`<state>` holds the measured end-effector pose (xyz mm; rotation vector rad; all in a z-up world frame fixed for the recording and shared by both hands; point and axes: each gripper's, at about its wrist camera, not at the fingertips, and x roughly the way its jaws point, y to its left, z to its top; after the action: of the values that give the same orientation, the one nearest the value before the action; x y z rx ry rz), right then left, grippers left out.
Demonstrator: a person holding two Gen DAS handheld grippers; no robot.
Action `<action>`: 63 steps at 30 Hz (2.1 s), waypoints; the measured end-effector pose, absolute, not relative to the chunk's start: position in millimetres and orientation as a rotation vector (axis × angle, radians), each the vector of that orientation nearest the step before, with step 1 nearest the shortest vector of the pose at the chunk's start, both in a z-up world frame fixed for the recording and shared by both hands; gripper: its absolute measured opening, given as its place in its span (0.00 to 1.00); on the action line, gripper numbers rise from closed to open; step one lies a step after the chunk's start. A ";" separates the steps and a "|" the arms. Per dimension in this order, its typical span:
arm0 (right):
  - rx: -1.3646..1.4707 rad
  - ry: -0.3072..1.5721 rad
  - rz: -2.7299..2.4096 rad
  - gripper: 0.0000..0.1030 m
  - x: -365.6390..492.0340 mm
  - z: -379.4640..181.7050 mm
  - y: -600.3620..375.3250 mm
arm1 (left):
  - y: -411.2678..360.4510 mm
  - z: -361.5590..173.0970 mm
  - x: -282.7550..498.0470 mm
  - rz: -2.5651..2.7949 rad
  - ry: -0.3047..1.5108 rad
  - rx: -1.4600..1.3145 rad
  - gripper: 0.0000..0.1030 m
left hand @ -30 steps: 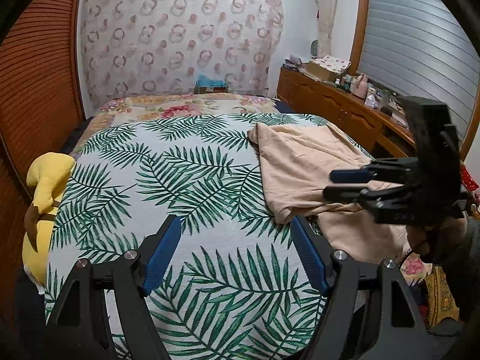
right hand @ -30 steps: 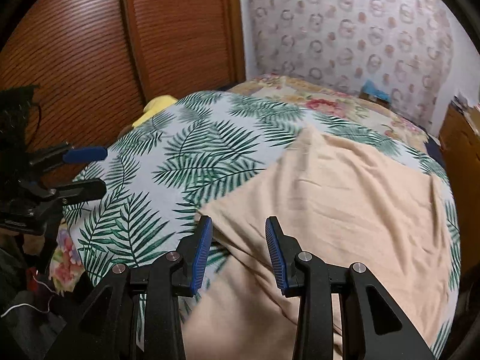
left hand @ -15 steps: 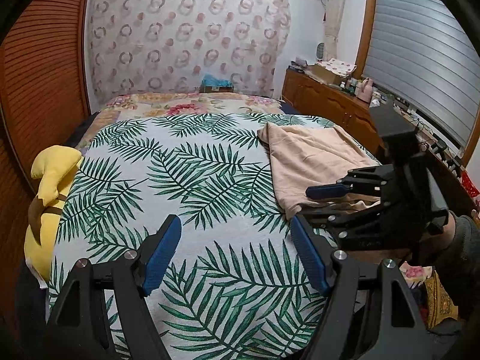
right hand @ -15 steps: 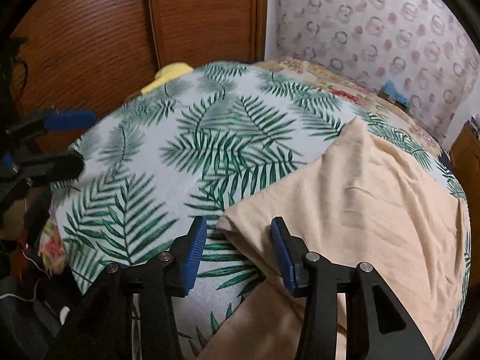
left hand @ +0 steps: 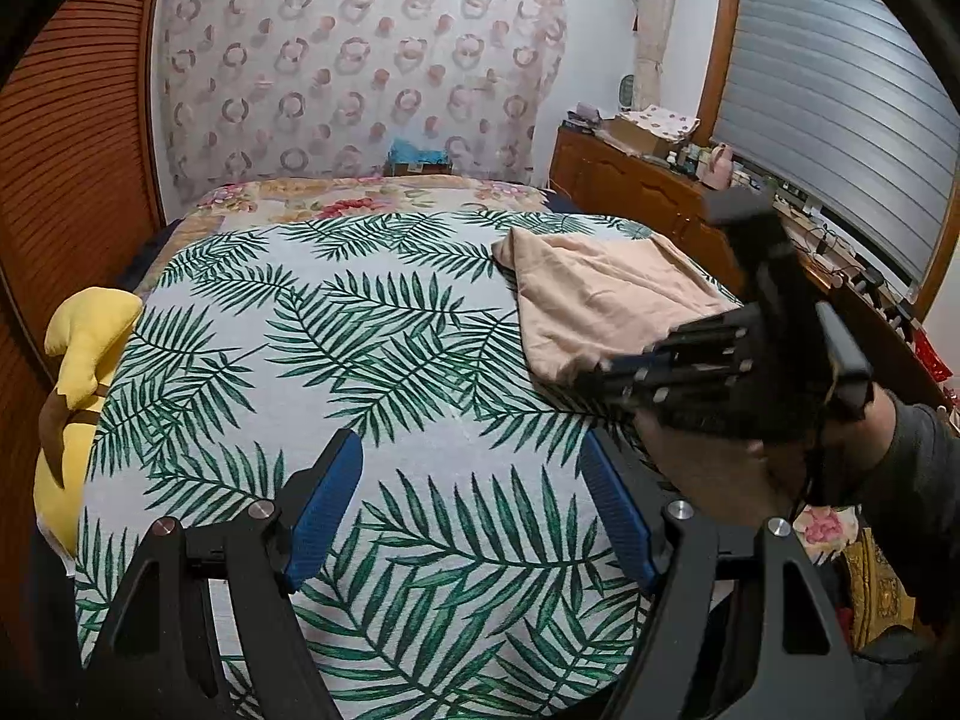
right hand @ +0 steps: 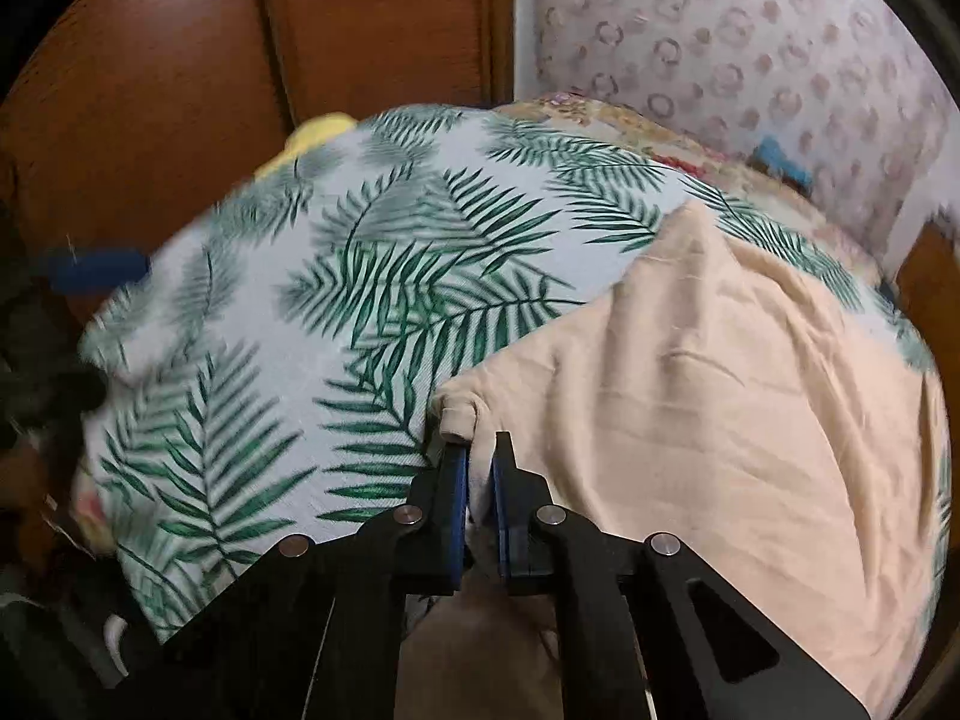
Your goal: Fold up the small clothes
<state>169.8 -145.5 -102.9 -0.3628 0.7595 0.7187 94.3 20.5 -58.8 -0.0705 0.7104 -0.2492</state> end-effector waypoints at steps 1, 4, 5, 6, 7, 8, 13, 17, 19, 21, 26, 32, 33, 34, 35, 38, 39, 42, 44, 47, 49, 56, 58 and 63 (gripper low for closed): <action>-0.345 0.743 0.714 0.07 170.6 -97.8 -151.1 | 19.6 -59.5 94.3 -0.252 0.711 -0.070 0.74; -0.259 0.690 0.690 0.07 178.3 -68.9 -178.7 | 17.7 -59.9 93.2 -0.241 0.701 -0.065 0.74; -0.240 0.670 0.673 0.07 181.3 -59.0 -189.8 | 17.2 -59.7 93.0 -0.240 0.700 -0.064 0.74; -0.227 0.648 0.647 0.07 185.3 -48.9 -201.5 | 17.2 -59.4 92.5 -0.244 0.698 -0.066 0.74; -0.214 0.630 0.618 0.07 191.6 -37.8 -215.1 | 16.8 -58.8 91.9 -0.248 0.695 -0.070 0.74; -0.204 0.620 0.595 0.07 195.0 -30.2 -226.2 | 16.2 -58.0 91.3 -0.252 0.692 -0.073 0.74; -0.187 0.603 0.420 0.07 233.1 -2.7 -281.4 | 10.6 -56.8 91.2 -0.264 0.688 -0.074 0.74; -0.196 0.633 0.308 0.07 264.3 1.8 -304.6 | 4.8 -59.0 91.6 -0.274 0.697 -0.063 0.74; -0.206 0.643 0.270 0.07 276.1 1.9 -308.5 | 2.8 -59.6 92.0 -0.276 0.701 -0.059 0.74; -0.216 0.651 0.231 0.07 289.2 0.7 -304.4 | 1.3 -60.8 92.1 -0.278 0.704 -0.056 0.74; -0.243 0.674 0.140 0.07 314.7 -5.5 -300.0 | -5.7 -64.9 92.5 -0.290 0.719 -0.051 0.74; -0.266 0.731 0.107 0.44 323.3 -9.2 -278.9 | -18.8 -70.1 96.8 -0.310 0.736 -0.034 0.74; -0.269 0.732 0.117 0.44 320.2 -6.2 -281.2 | -21.8 -70.3 97.1 -0.316 0.738 -0.033 0.74; -0.273 0.722 0.128 0.44 309.7 -2.8 -283.0 | -25.2 -70.4 96.9 -0.325 0.737 -0.030 0.74; -0.272 0.711 0.142 0.44 299.3 2.9 -288.7 | -27.7 -70.5 96.4 -0.332 0.735 -0.028 0.74; -0.230 0.700 0.227 0.44 252.0 11.4 -310.1 | -39.3 -71.3 95.7 -0.362 0.738 -0.020 0.74; -0.227 0.696 0.253 0.44 234.6 10.6 -315.4 | -43.9 -72.1 95.9 -0.373 0.742 -0.018 0.74; -0.217 0.703 0.304 0.44 182.3 -2.2 -324.8 | -60.7 -74.9 96.6 -0.405 0.752 0.000 0.74; -0.172 0.722 0.334 0.44 151.9 -16.1 -332.7 | -70.9 -77.8 97.4 -0.423 0.763 0.009 0.74; -0.120 0.749 0.343 0.44 120.5 -40.3 -342.1 | -86.0 -83.5 97.4 -0.450 0.788 0.031 0.74; -0.099 0.749 0.332 0.44 104.7 -52.5 -346.5 | -94.0 -85.6 95.1 -0.466 0.796 0.048 0.74; -0.076 0.716 0.331 0.38 84.5 -64.3 -349.8 | -107.7 -88.1 74.5 -0.555 0.823 0.042 0.43; -0.082 0.711 0.336 0.20 82.7 -65.9 -350.1 | -112.6 -89.5 69.8 -0.593 0.835 0.035 0.43; -0.076 0.700 0.318 0.05 80.5 -78.5 -352.8 | -126.6 -97.2 65.4 -0.621 0.875 0.058 0.43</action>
<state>80.5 -352.8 -78.5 -0.0764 0.7005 0.3176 65.4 -126.6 -97.2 0.0577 0.8749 -0.6212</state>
